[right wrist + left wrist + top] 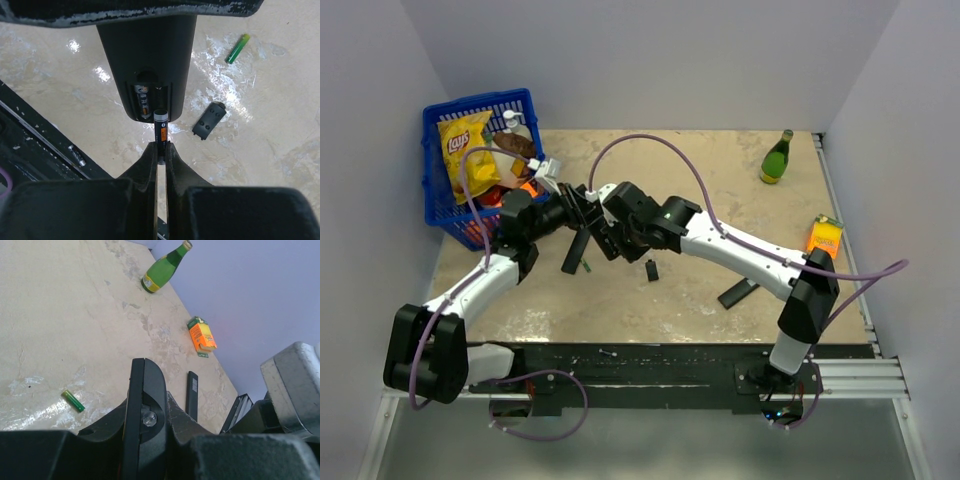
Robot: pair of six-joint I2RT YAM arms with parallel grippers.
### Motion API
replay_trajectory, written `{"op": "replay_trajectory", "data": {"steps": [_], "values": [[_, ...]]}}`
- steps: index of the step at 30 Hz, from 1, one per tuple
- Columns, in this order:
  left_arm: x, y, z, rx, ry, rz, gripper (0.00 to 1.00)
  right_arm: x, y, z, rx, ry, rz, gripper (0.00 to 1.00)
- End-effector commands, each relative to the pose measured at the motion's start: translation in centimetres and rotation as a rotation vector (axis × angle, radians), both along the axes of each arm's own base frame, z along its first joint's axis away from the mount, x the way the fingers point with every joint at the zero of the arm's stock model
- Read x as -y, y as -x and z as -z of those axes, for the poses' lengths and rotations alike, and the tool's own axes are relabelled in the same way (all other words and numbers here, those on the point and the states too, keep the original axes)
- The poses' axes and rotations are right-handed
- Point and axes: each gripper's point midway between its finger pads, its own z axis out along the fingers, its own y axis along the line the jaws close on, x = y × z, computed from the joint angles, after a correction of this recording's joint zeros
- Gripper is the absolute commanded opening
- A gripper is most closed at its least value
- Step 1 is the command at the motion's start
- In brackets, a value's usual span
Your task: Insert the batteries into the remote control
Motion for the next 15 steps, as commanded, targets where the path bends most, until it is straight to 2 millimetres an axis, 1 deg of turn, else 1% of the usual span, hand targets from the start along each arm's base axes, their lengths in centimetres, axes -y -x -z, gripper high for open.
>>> {"op": "replay_trajectory", "data": {"steps": [1, 7, 11, 15], "values": [[0.0, 0.1, -2.6, 0.076, 0.054, 0.004, 0.00, -0.6, -0.9, -2.2, 0.036, -0.037, 0.042, 0.01], [0.1, 0.3, -2.7, 0.077, 0.068, 0.011, 0.00, -1.1, -1.4, -2.1, 0.041, -0.045, 0.053, 0.01], [0.2, 0.5, -2.7, 0.078, 0.080, 0.021, 0.00, -1.1, -1.7, -2.1, 0.047, -0.038, 0.073, 0.01], [0.3, 0.6, -2.8, 0.073, 0.093, 0.025, 0.00, -1.2, -2.1, -2.5, 0.062, -0.054, 0.089, 0.01]]}}
